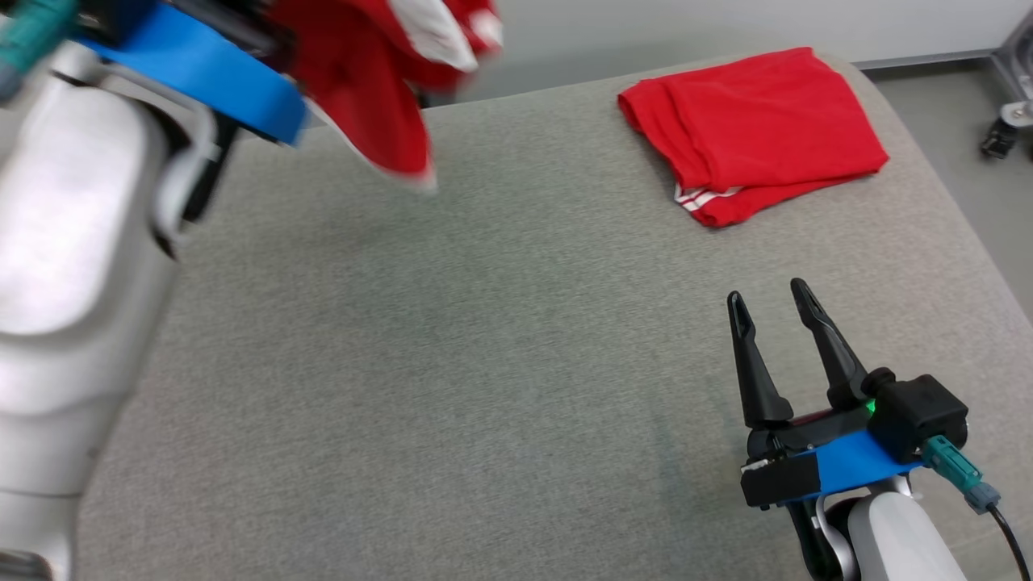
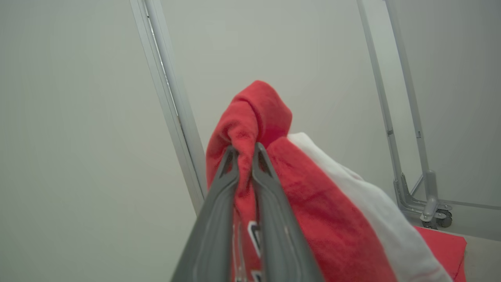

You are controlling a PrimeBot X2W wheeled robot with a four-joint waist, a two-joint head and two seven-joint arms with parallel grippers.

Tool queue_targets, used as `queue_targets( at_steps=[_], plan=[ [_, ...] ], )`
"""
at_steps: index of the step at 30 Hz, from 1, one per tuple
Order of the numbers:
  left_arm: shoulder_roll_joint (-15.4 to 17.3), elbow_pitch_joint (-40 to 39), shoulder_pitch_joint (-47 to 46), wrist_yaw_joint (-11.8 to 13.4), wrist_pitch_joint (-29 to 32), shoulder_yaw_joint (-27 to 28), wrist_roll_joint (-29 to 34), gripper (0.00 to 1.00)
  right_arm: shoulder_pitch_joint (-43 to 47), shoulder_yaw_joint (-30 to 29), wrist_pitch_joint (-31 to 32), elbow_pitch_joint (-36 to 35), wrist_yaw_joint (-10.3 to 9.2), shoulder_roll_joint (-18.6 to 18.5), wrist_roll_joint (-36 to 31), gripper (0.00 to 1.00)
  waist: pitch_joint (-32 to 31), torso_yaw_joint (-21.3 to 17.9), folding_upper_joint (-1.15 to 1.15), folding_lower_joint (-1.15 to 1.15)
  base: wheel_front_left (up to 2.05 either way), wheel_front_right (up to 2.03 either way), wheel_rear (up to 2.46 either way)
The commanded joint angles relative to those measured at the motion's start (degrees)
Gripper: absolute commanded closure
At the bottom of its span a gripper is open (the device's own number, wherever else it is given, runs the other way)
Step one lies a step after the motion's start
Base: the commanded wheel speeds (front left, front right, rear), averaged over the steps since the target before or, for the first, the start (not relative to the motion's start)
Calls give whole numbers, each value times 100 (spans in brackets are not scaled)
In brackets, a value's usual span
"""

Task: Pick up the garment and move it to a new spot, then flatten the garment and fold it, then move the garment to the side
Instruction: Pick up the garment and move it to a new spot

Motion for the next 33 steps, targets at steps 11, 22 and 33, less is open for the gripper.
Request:
queue_targets(
  at_steps=[11,22,33],
  plan=[
    [-565,270,1599,145,-158,-607,-213,100,-38,31,-30,-103,1,-1,204,0,-54,-211,1,1,0,0,0],
    [-866,891,3344,262,-407,-723,-531,100,157,-82,-31,-5,1,-1,105,0,-258,117,1,1,0,0,0],
    [-986,465,4337,340,-437,-211,-298,0,330,-189,-29,100,1,-3,18,0,-470,529,1,1,0,0,0]
  ],
)
